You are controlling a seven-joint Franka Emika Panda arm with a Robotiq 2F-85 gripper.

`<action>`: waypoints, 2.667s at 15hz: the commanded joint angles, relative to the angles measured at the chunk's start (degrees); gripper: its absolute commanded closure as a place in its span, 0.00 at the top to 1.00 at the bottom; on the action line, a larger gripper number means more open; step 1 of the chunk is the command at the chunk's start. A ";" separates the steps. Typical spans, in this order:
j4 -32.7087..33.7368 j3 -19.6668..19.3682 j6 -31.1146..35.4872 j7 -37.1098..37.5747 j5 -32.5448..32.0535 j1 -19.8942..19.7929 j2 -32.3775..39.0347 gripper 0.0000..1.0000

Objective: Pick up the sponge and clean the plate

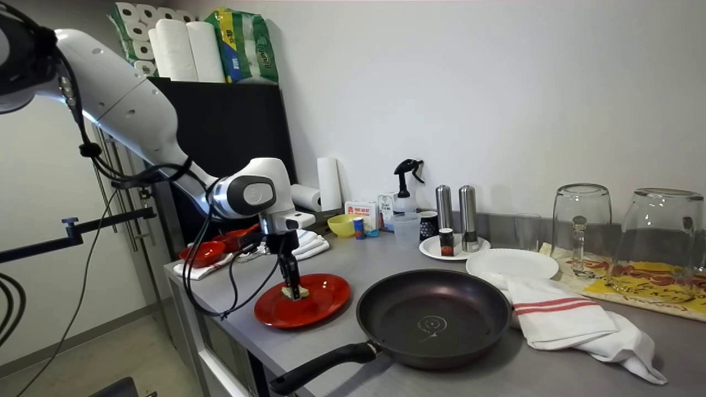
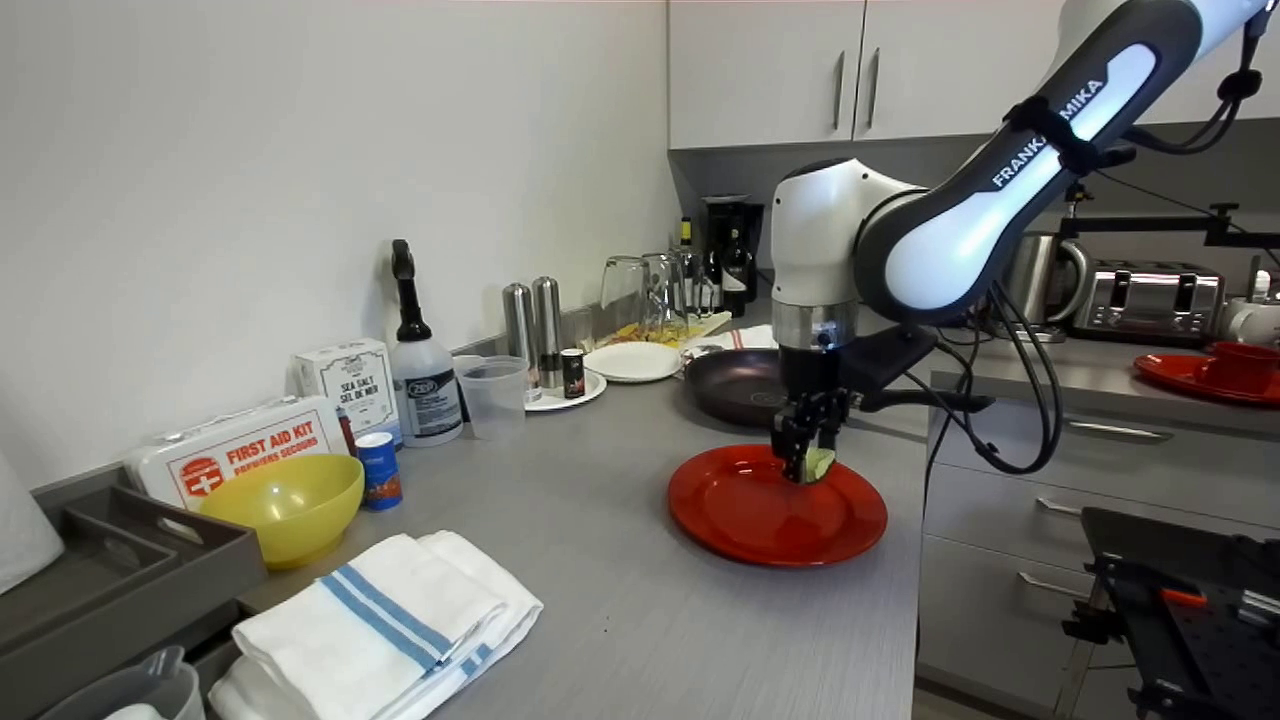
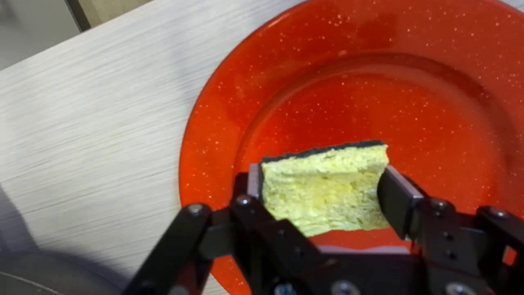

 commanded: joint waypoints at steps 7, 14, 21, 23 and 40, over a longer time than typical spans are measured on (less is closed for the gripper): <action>5.97 1.20 -10.60 -3.14 -0.83 -0.87 3.65 0.43; 10.06 -0.36 -1.64 3.82 -1.39 0.04 8.65 0.43; 9.21 -0.56 8.76 8.78 -2.94 4.20 8.99 0.43; 9.30 -0.74 9.58 9.76 -4.10 5.70 9.15 0.43; 10.24 -0.73 4.45 13.78 -7.92 6.59 9.60 0.43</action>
